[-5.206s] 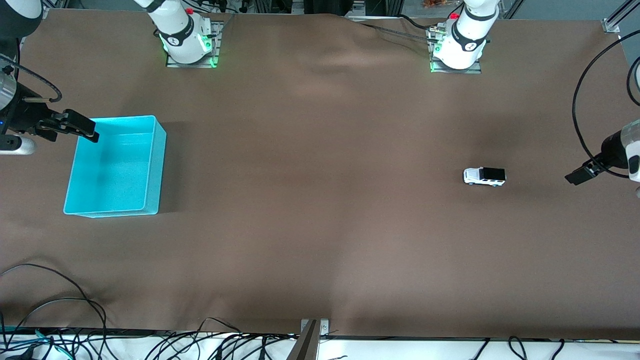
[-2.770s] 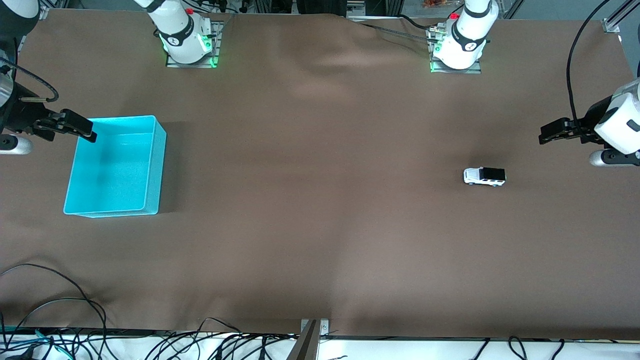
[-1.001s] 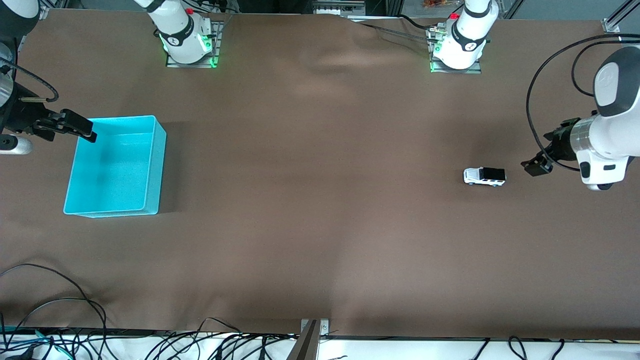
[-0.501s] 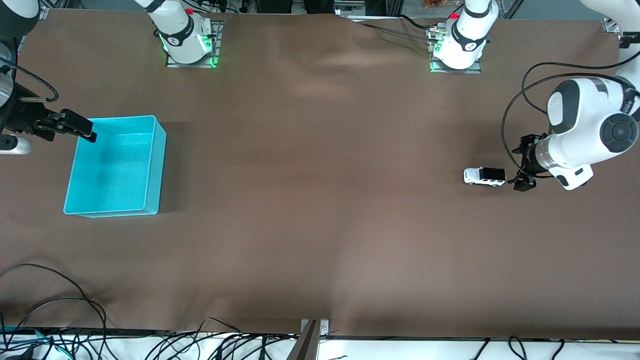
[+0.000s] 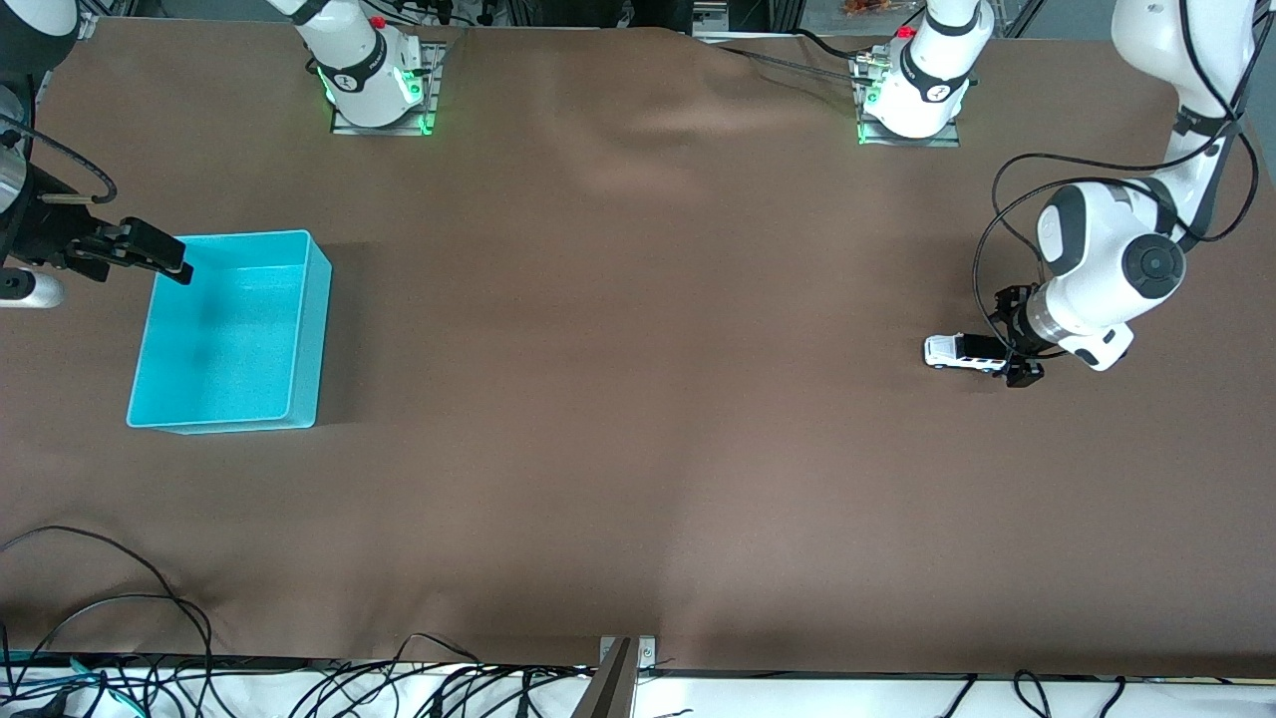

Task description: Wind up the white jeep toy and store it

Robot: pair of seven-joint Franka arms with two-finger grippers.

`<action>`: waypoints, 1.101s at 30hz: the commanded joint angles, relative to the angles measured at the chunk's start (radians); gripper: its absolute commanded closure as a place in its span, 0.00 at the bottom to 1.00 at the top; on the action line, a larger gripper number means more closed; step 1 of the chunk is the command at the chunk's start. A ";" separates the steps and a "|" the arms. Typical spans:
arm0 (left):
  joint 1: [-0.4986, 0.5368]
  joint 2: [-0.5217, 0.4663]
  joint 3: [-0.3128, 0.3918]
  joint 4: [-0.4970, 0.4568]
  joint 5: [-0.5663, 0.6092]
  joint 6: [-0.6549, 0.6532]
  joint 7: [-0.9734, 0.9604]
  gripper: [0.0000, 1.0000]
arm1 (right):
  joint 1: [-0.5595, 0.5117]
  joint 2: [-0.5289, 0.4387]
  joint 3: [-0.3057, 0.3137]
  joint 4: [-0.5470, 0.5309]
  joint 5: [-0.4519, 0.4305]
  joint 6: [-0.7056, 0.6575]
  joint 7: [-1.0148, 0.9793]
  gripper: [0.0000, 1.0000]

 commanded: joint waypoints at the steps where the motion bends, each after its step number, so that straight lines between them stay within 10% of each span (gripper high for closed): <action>1: -0.007 0.041 -0.006 0.012 0.006 0.028 -0.040 0.01 | -0.004 -0.004 -0.001 0.013 0.003 -0.011 0.007 0.00; 7: -0.012 0.044 -0.020 0.010 0.006 0.032 -0.040 0.11 | -0.003 -0.003 0.000 0.012 0.003 -0.009 0.007 0.00; 18: -0.012 0.038 -0.029 0.012 0.007 0.016 -0.025 0.94 | -0.001 -0.001 0.005 0.012 0.003 -0.009 0.007 0.00; 33: -0.130 0.012 -0.057 0.037 0.040 -0.045 -0.110 0.96 | -0.003 -0.001 0.002 0.012 0.001 -0.011 0.005 0.00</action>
